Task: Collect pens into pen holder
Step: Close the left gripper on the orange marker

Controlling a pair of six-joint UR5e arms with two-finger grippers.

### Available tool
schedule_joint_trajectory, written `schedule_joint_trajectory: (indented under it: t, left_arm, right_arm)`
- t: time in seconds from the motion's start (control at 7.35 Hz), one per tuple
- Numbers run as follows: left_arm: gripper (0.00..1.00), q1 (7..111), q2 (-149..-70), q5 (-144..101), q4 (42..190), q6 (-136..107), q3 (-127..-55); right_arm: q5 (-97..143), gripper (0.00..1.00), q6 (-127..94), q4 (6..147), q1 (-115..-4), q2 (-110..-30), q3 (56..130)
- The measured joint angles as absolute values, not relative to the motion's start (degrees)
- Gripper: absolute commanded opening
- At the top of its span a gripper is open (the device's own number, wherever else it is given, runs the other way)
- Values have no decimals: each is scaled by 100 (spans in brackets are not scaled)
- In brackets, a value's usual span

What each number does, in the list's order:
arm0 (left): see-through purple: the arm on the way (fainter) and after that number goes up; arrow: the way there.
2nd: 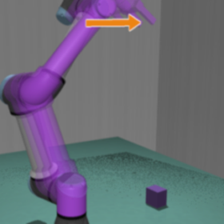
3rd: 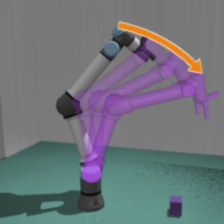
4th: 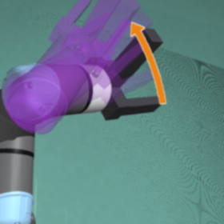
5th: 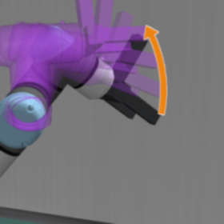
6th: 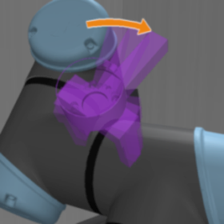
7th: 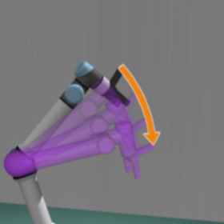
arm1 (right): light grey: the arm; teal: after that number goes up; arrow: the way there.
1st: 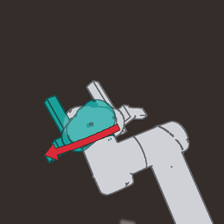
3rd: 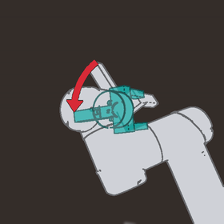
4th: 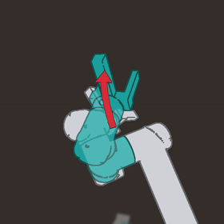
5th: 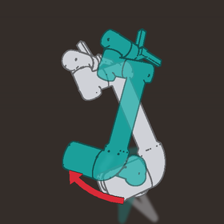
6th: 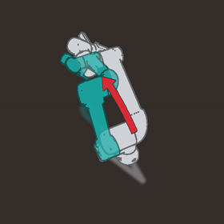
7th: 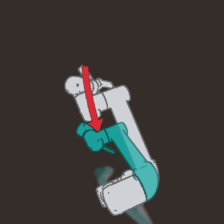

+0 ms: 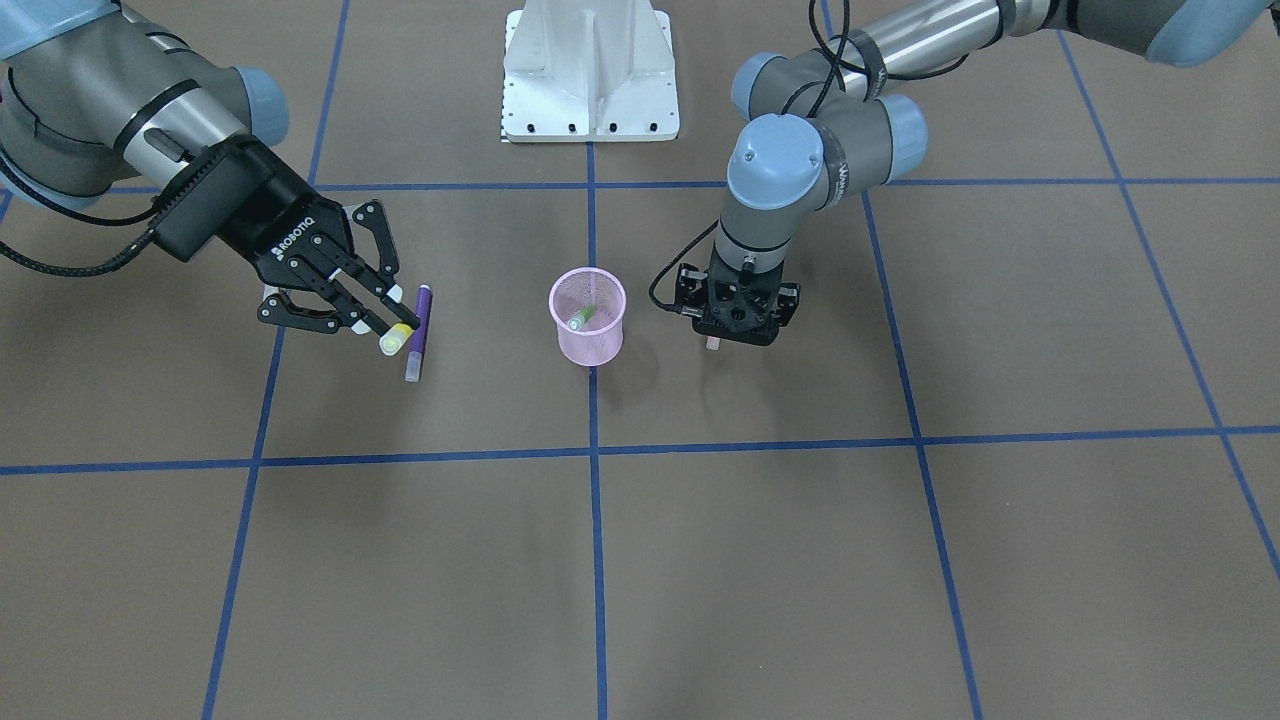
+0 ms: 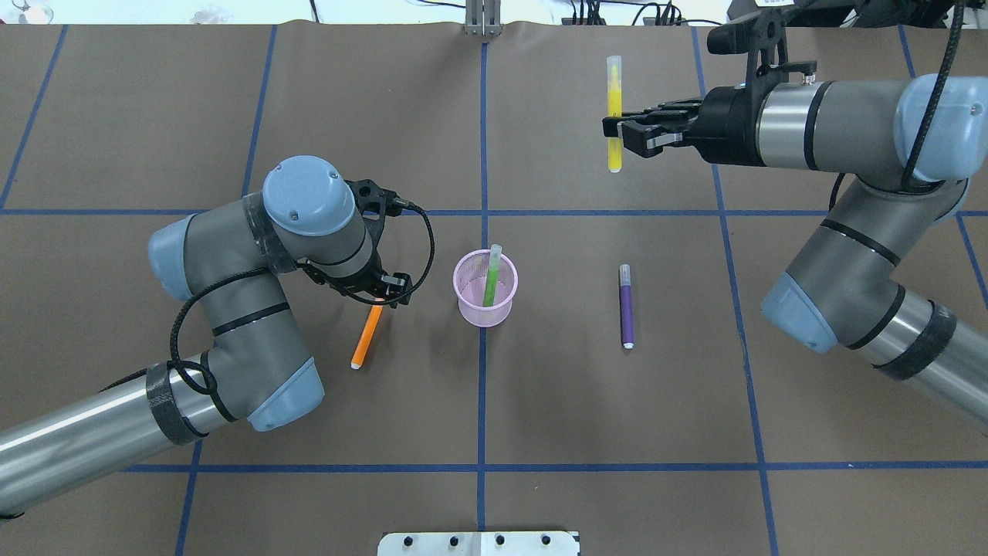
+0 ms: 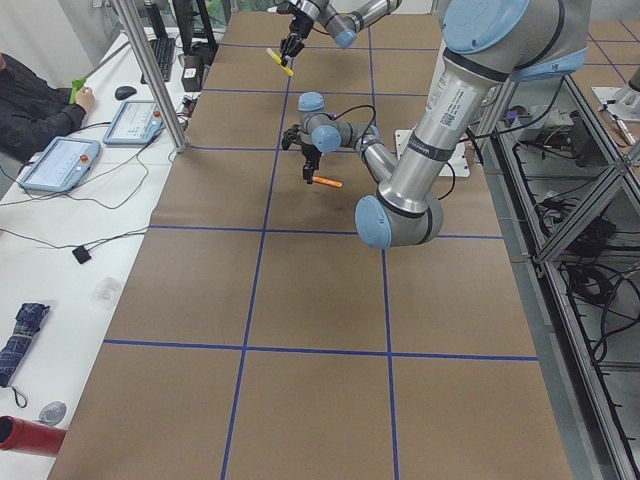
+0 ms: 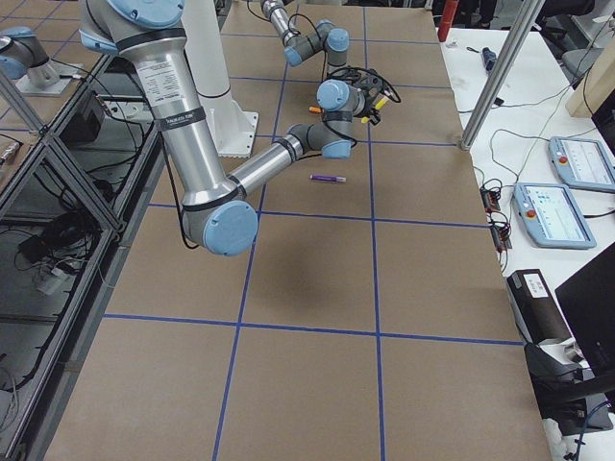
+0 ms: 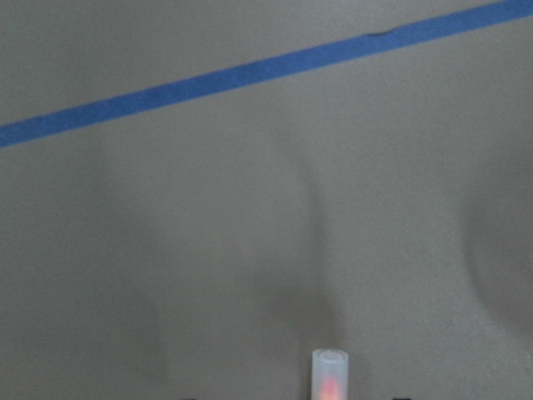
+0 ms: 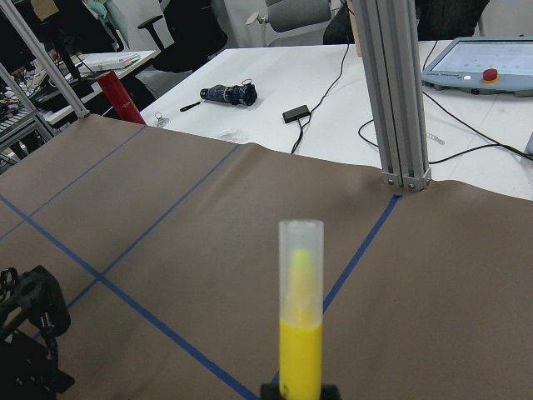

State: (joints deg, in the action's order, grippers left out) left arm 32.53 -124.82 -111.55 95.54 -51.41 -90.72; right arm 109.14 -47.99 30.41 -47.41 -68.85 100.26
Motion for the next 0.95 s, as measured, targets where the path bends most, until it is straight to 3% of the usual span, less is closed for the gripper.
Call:
schedule_joint_trajectory:
  t: [0.68, 0.95]
  left_arm:
    - [50, 3139, -12480, -11171, 9561, -5125, -8987]
    - [47, 3124, -12480, -11171, 9557, -5124, -8972]
  right_arm:
    - [10916, 0, -4799, 3049, -4708, -6880, 10077]
    - [10913, 0, -4799, 3050, -4662, -6863, 10066]
